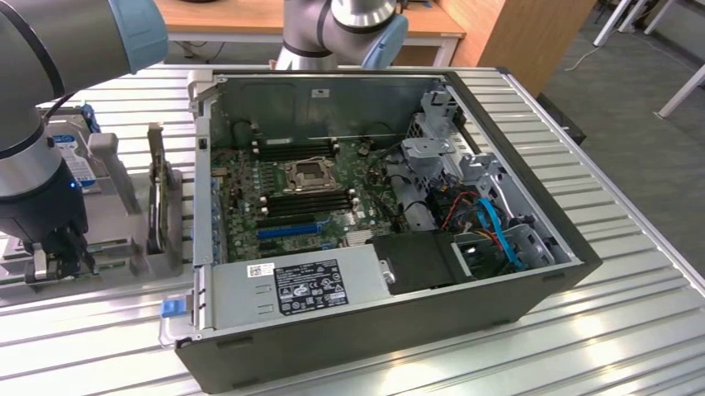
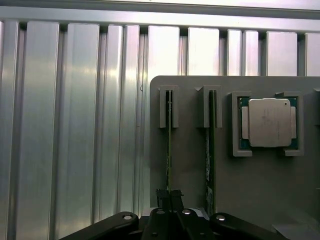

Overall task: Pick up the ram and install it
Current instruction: 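Pick up the ram and move it above insertion slot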

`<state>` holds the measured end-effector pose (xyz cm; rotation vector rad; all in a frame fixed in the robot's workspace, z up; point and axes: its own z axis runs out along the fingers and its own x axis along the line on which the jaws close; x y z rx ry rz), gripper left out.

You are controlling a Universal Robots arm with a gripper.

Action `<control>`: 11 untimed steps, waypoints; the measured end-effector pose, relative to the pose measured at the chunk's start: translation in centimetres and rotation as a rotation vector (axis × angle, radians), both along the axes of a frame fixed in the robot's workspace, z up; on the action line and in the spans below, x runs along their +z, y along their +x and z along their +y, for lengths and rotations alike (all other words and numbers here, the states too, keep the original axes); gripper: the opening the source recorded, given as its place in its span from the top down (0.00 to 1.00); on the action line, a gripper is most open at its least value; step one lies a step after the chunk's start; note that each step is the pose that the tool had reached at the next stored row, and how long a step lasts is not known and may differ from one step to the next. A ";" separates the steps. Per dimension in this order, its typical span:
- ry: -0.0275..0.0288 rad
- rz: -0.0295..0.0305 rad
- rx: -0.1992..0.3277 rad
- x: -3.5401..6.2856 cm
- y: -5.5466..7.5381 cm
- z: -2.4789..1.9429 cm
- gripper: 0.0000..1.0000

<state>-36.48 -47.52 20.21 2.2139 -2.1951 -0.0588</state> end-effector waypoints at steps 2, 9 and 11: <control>0.0000 0.0000 0.000 0.00 0.0 0.00 0.89; 0.0011 0.0000 0.000 0.00 0.0 -0.07 0.89; 0.0014 0.0000 0.000 0.00 0.0 -0.09 0.89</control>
